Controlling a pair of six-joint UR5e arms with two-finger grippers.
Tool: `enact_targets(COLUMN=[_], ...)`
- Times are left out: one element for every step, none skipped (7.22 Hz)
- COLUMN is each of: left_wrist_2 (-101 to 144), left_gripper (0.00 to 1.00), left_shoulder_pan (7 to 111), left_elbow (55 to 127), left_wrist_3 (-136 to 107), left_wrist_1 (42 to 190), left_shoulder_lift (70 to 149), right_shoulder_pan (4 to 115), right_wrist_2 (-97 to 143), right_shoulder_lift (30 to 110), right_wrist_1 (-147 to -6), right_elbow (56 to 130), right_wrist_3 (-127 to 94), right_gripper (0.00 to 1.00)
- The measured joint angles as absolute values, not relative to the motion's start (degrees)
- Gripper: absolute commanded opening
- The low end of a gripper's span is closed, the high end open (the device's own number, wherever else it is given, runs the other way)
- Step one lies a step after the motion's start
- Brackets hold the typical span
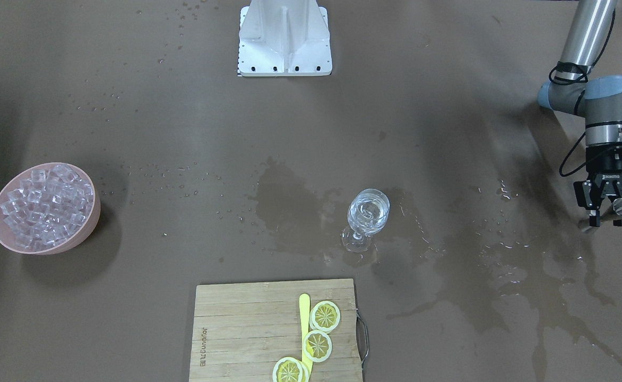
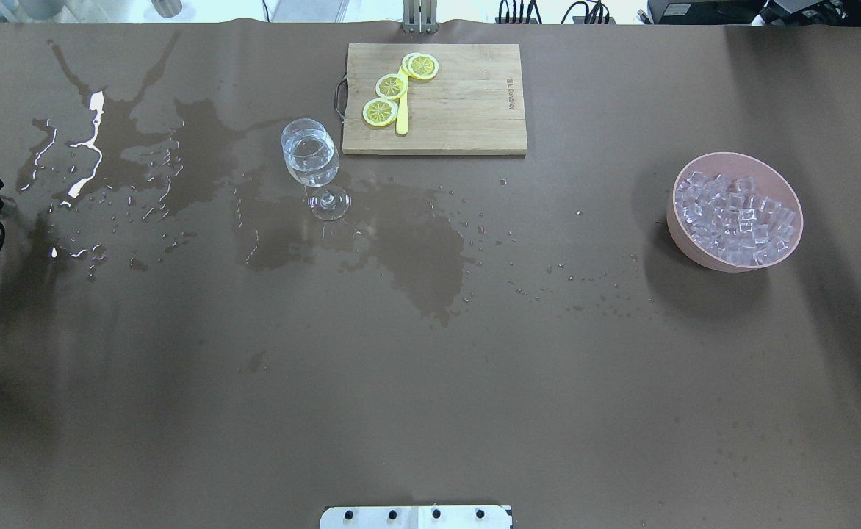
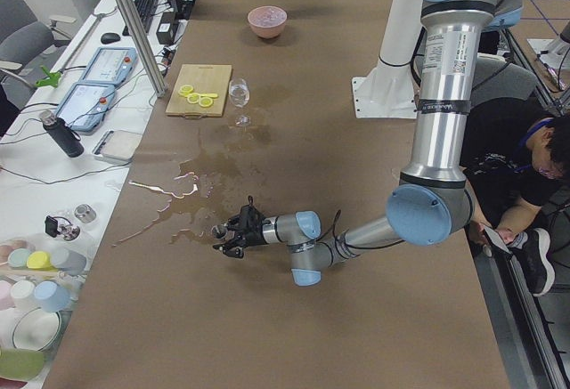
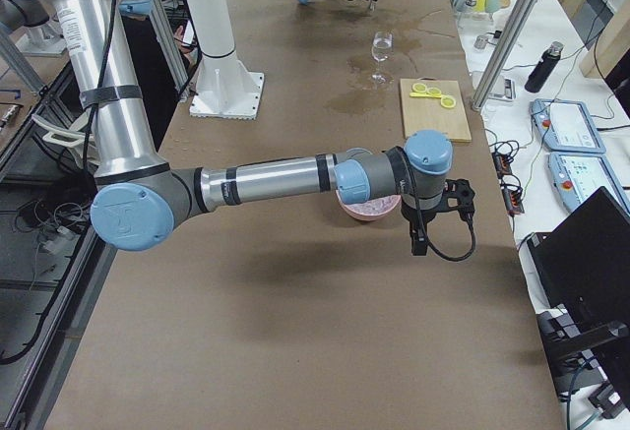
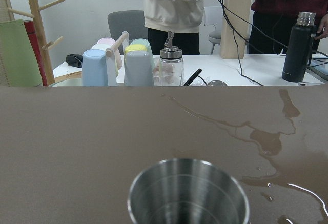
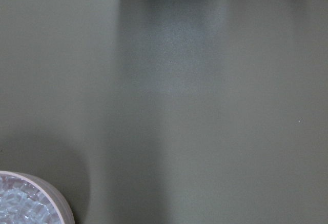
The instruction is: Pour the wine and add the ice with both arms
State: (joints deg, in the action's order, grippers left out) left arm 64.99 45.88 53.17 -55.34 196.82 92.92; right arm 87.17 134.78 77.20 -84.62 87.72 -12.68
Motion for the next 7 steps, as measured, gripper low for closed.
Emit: enact_targets(left_wrist_2=[65.6, 66.3, 66.8, 67.6, 68.7, 69.8, 71.9], left_gripper=[0.92, 0.96, 0.97, 0.97, 0.97, 0.97, 0.97], left_shoulder_pan=[45.9, 45.9, 45.9, 45.9, 45.9, 45.9, 46.1], left_elbow=[53.8, 54.9, 56.4, 58.0, 59.9, 62.1, 65.0], left_wrist_3=[-54.7, -54.2, -54.0, -54.0, -54.1, -54.2, -54.3], left_wrist_1=[197.6, 198.1, 198.6, 199.0, 199.2, 199.3, 199.3], left_shoulder_lift=[91.9, 90.6, 89.1, 87.6, 86.0, 83.9, 81.5], right_shoulder_pan=[87.2, 87.3, 87.5, 87.8, 87.9, 88.1, 88.4], right_wrist_2=[134.9, 134.9, 135.0, 135.0, 135.0, 135.0, 135.0], right_shoulder_lift=[77.2, 77.3, 77.5, 77.8, 78.1, 78.4, 78.3], right_wrist_1=[-84.7, -84.8, -84.8, -84.8, -84.7, -84.8, -85.4], right_elbow=[87.8, 87.9, 88.0, 88.0, 87.9, 88.2, 88.9], right_wrist_3=[-12.7, -12.7, -12.7, -12.7, -12.8, -13.2, -13.7], right_gripper=[1.00, 1.00, 1.00, 1.00, 1.00, 1.00, 1.00])
